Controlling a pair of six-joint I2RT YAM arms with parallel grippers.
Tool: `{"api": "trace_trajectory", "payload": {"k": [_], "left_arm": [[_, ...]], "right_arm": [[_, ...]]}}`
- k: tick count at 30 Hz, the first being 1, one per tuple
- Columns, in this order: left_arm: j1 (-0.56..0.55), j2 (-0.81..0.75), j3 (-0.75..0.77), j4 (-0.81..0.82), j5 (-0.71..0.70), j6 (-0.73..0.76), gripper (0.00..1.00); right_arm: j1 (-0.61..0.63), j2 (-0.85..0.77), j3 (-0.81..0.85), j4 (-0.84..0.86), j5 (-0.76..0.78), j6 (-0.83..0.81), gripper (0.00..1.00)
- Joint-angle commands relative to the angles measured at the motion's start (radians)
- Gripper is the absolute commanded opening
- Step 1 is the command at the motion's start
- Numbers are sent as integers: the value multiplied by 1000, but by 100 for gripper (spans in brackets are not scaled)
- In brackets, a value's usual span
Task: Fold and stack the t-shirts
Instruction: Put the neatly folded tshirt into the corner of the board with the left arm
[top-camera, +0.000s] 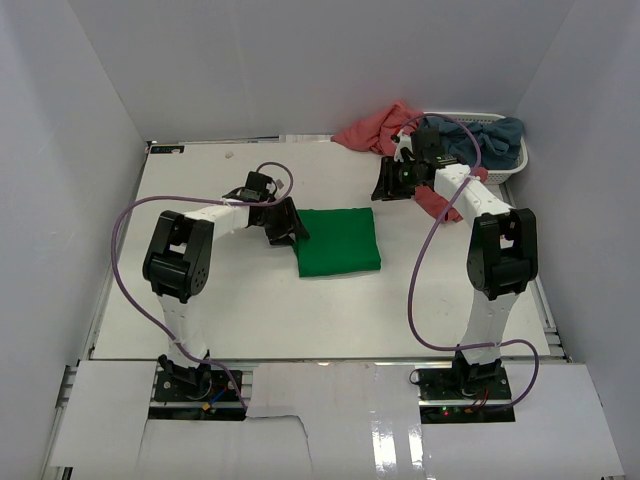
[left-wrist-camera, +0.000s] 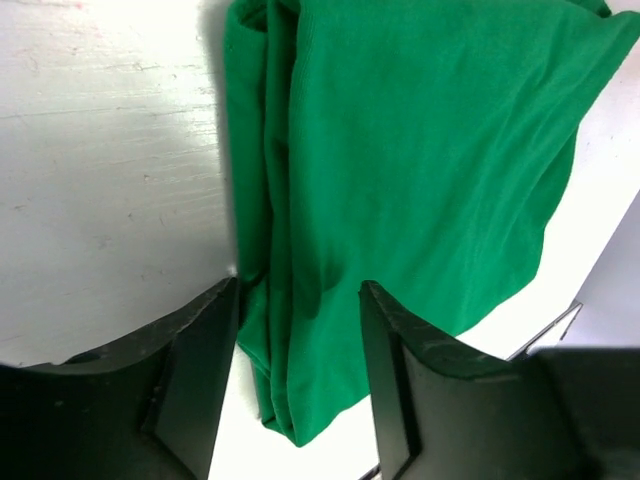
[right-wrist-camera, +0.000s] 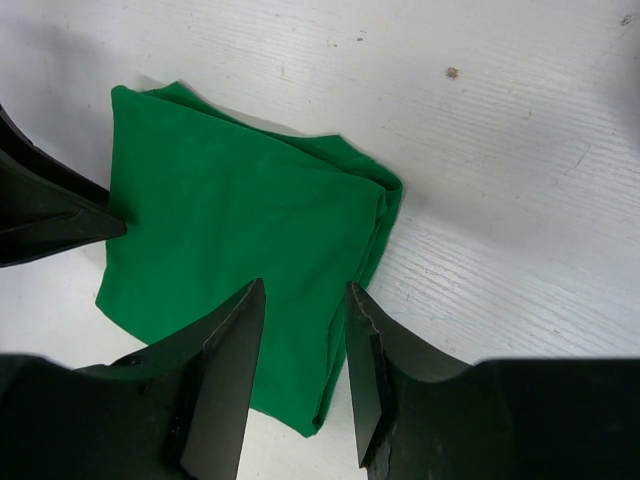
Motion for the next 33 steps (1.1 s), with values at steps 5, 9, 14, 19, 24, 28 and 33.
{"api": "trace_trajectory", "payload": {"k": [5, 9, 14, 19, 24, 28, 33], "left_arm": [[-2, 19, -10, -19, -54, 21, 50], [-5, 47, 5, -53, -117, 27, 45], [-7, 100, 30, -82, -188, 22, 0], [10, 148, 169, -186, -323, 60, 0], [137, 182, 303, -250, -341, 129, 0], [253, 218, 402, -278, -329, 212, 0], [364, 303, 562, -307, -415, 329, 0]], "right_arm": [[-1, -8, 7, 19, -20, -11, 44], [-1, -12, 5, 19, -23, -8, 44], [-1, -24, 2, 19, -23, -5, 43], [-1, -40, -4, 19, -22, -5, 43], [-1, -55, -16, 19, -25, 0, 43], [-1, -75, -33, 19, -25, 0, 43], [-1, -84, -38, 18, -29, 1, 43]]}}
